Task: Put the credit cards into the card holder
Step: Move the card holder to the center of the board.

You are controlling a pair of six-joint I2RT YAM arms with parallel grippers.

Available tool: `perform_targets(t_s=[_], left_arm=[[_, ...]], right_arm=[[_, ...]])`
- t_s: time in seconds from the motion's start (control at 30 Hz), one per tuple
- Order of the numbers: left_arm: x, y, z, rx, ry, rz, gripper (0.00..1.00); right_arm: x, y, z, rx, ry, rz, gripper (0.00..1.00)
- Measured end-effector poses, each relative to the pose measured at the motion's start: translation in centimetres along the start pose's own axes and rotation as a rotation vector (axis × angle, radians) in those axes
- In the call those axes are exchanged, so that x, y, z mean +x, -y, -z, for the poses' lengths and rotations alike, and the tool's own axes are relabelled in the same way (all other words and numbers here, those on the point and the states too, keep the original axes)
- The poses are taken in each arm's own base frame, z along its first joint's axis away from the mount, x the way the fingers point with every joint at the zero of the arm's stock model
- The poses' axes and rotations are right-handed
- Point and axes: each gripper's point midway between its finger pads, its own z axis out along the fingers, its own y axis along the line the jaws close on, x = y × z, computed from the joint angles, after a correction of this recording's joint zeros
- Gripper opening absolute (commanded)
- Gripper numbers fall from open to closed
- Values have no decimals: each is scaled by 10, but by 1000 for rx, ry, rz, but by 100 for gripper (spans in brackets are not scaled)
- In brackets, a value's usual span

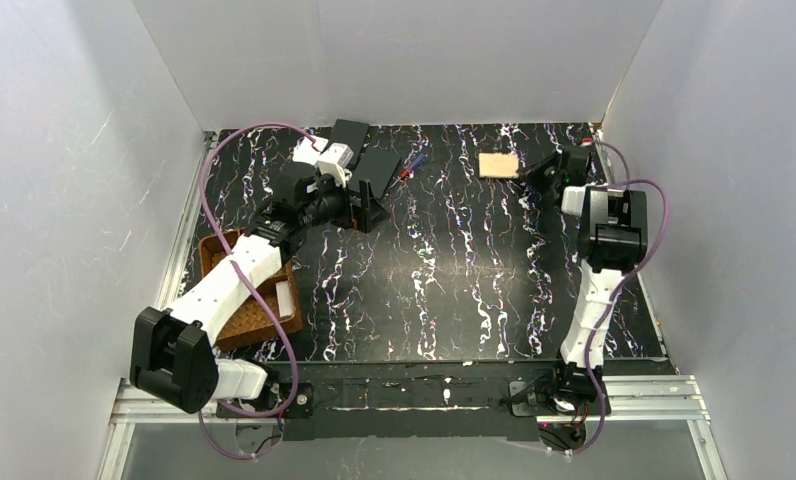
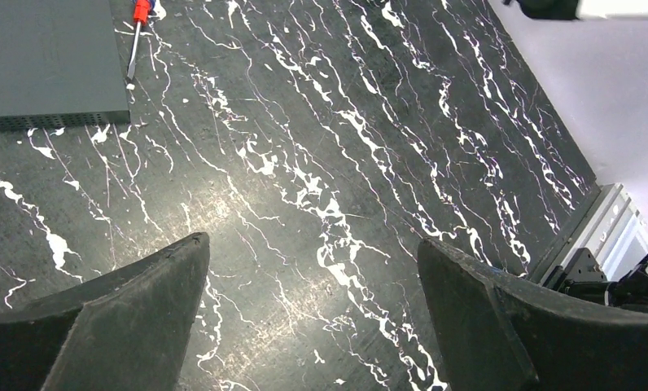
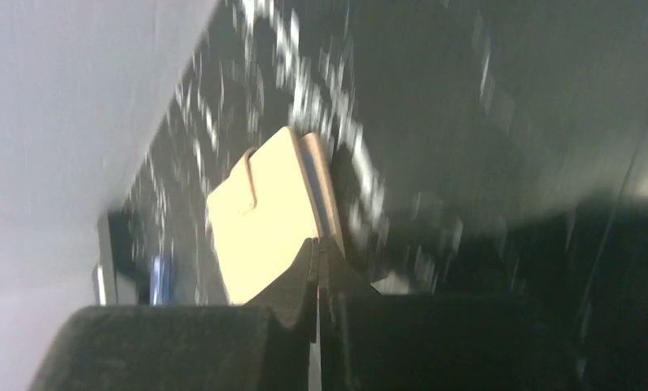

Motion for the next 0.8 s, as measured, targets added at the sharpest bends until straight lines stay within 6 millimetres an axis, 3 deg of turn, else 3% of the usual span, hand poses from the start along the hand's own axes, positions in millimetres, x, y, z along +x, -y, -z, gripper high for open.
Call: perform_targets(t_s=[0.13, 0.23, 0.33, 0.5, 0.67, 0.73, 0.8], left_arm=[[2, -2, -4, -6, -12, 33, 96], [7, -3, -6, -11, -33, 67, 95], [13, -5, -11, -18, -65, 102, 92], [27, -12, -21, -37, -134, 149, 91], [33, -11, -22, -34, -157, 176, 91], [33, -9, -21, -26, -161, 187, 91], [35, -7, -23, -15, -169, 202, 90]], right_arm=[[59, -25, 48, -21, -91, 18, 1], [100, -31, 82, -25, -155, 62, 1], [174, -36, 150, -24, -329, 182, 1], [242, -74, 199, -190, -537, 450, 1], [286, -76, 227, -221, -704, 639, 4], [297, -72, 241, -233, -769, 695, 17], [295, -65, 248, -197, -808, 714, 35]])
